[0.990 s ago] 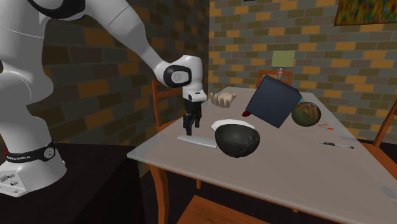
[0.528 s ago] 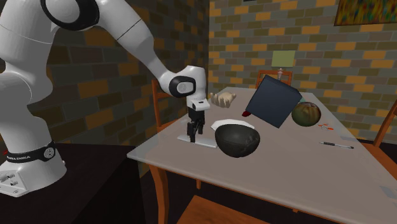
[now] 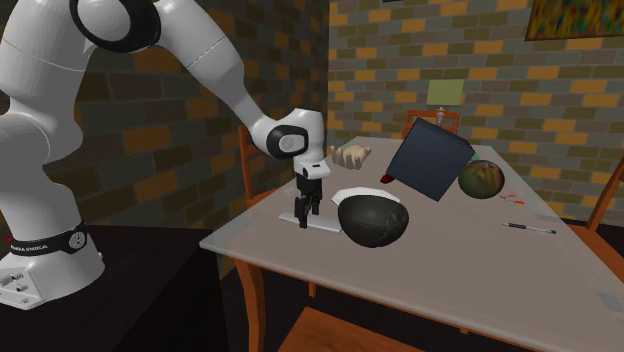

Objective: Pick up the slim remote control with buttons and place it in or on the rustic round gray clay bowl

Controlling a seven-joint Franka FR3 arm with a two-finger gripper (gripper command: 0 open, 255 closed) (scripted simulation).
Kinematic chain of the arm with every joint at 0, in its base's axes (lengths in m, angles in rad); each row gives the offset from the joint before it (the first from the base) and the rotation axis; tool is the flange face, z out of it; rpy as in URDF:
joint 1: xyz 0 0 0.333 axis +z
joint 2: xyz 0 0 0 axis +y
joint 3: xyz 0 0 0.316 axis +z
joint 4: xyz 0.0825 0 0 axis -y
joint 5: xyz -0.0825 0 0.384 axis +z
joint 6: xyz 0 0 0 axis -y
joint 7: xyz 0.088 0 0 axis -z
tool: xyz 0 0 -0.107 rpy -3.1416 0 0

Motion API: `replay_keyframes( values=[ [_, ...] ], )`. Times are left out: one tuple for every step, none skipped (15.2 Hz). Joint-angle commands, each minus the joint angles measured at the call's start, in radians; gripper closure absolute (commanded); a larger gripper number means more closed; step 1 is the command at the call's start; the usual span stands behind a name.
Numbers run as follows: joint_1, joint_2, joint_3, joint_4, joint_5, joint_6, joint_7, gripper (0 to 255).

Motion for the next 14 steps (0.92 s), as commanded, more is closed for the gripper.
replay_keyframes(
  values=[
    [0.000, 0.000, 0.000, 0.000, 0.000, 0.000, 0.000, 0],
    [0.000, 0.000, 0.000, 0.000, 0.000, 0.000, 0.000, 255],
    [0.000, 0.000, 0.000, 0.000, 0.000, 0.000, 0.000, 255],
    [0.000, 0.000, 0.000, 0.000, 0.000, 0.000, 0.000, 255],
    [0.000, 0.000, 0.000, 0.000, 0.000, 0.000, 0.000, 255],
    [0.000, 0.000, 0.000, 0.000, 0.000, 0.000, 0.000, 255],
    [0.000, 0.000, 0.000, 0.000, 0.000, 0.000, 0.000, 255],
    [0.000, 0.000, 0.000, 0.000, 0.000, 0.000, 0.000, 255],
    [0.000, 0.000, 0.000, 0.000, 0.000, 0.000, 0.000, 255],
    [0.000, 0.000, 0.000, 0.000, 0.000, 0.000, 0.000, 255],
    [0.000, 0.000, 0.000, 0.000, 0.000, 0.000, 0.000, 255],
    [-0.002, -0.010, 0.003, -0.001, 0.004, -0.009, -0.003, 255],
    [-0.005, -0.021, 0.007, -0.003, 0.008, -0.018, -0.005, 255],
    [-0.007, -0.031, 0.010, -0.003, 0.012, -0.027, -0.008, 255]
  ],
)
